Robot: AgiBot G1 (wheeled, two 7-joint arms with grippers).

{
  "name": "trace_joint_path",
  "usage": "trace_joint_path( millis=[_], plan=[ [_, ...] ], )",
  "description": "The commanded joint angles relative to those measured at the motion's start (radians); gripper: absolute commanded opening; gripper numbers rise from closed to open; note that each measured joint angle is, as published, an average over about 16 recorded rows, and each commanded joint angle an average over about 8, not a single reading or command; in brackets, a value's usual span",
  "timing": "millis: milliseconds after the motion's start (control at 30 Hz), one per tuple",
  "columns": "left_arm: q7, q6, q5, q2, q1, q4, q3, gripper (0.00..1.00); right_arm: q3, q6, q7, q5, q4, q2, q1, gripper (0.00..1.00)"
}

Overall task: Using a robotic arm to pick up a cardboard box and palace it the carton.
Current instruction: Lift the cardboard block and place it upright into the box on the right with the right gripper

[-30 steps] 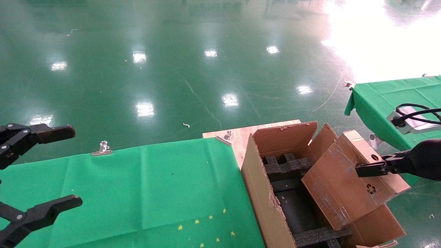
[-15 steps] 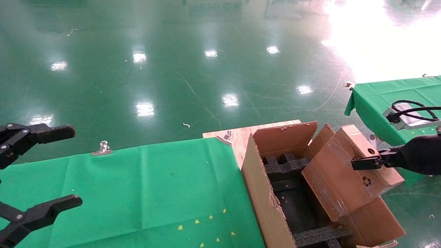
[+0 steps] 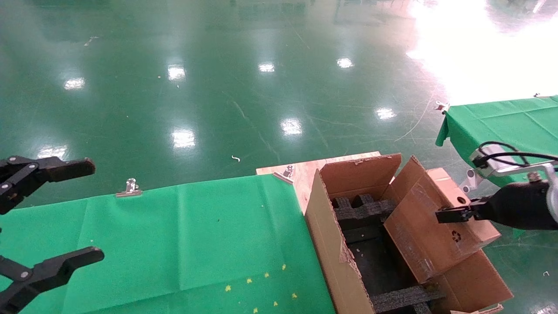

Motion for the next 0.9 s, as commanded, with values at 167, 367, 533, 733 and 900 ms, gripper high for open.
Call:
trace_joint_path(
  millis=[167,367,533,733,900],
  plan=[
    [0.000,0.000,0.000,0.000,0.000,0.000,0.000,1.00,-0.016,0.012,0.039,-0.026,-0.001,-0.031,-0.019,0.00],
    [0.000,0.000,0.000,0.000,0.000,0.000,0.000,1.00,-0.027,0.042,0.074,-0.067,-0.004,-0.049,-0.035,0.00],
    [0.000,0.000,0.000,0.000,0.000,0.000,0.000,1.00,-0.037,0.077,0.126,-0.127,-0.006,-0.061,-0.048,0.00],
    [0.000,0.000,0.000,0.000,0.000,0.000,0.000,1.00,-0.053,0.121,0.212,-0.220,-0.004,-0.078,-0.070,0.00],
    [0.000,0.000,0.000,0.000,0.000,0.000,0.000,1.00,-0.066,0.149,0.289,-0.289,0.000,-0.104,-0.092,0.00]
  ],
)
